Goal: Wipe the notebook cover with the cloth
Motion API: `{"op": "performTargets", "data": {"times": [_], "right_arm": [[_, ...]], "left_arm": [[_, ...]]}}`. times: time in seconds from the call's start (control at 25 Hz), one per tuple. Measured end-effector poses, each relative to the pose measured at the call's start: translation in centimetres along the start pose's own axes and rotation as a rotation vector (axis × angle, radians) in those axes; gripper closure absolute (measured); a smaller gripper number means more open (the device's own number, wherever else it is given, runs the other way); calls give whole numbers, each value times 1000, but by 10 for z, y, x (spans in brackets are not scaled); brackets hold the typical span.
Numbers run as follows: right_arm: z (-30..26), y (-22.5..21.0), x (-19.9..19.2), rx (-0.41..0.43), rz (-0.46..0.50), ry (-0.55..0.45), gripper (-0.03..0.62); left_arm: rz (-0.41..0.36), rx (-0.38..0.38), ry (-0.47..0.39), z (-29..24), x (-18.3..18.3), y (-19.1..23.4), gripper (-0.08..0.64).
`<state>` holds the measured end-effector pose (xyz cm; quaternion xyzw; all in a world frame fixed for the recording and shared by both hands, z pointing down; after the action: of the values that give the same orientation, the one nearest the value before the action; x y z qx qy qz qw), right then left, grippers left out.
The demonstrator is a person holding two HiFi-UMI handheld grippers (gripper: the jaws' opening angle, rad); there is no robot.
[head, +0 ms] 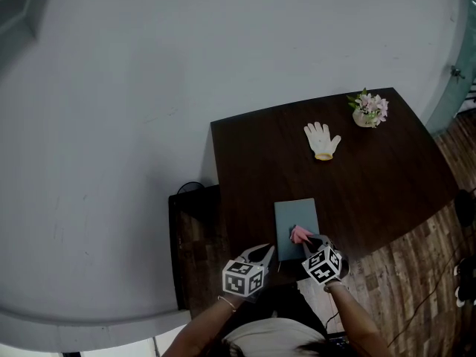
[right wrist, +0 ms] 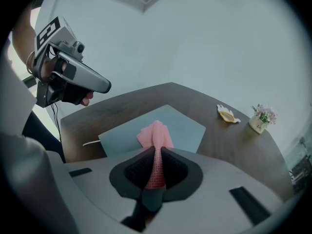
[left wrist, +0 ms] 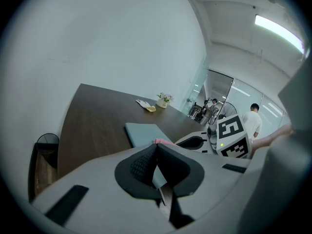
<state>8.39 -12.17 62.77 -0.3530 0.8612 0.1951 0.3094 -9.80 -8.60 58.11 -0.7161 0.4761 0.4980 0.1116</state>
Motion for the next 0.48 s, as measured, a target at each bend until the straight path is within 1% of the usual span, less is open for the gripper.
{"op": "performTargets", "data": {"times": [0.48], "right_arm": [[17, -36, -29, -110, -112, 31, 555]], "left_arm": [[-11, -31, 14, -13, 1, -10, 541]]}}
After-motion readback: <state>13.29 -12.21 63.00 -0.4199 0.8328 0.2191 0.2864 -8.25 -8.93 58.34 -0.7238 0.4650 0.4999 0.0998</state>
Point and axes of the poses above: the fingertips, and each gripper's own axes: z backward along the fingers, y to its left, x out of its top, the point moved 8 cm from there along z, backward along the fingers, and after that the axes turned 6 degrees about -z, right-handed, at the moved point
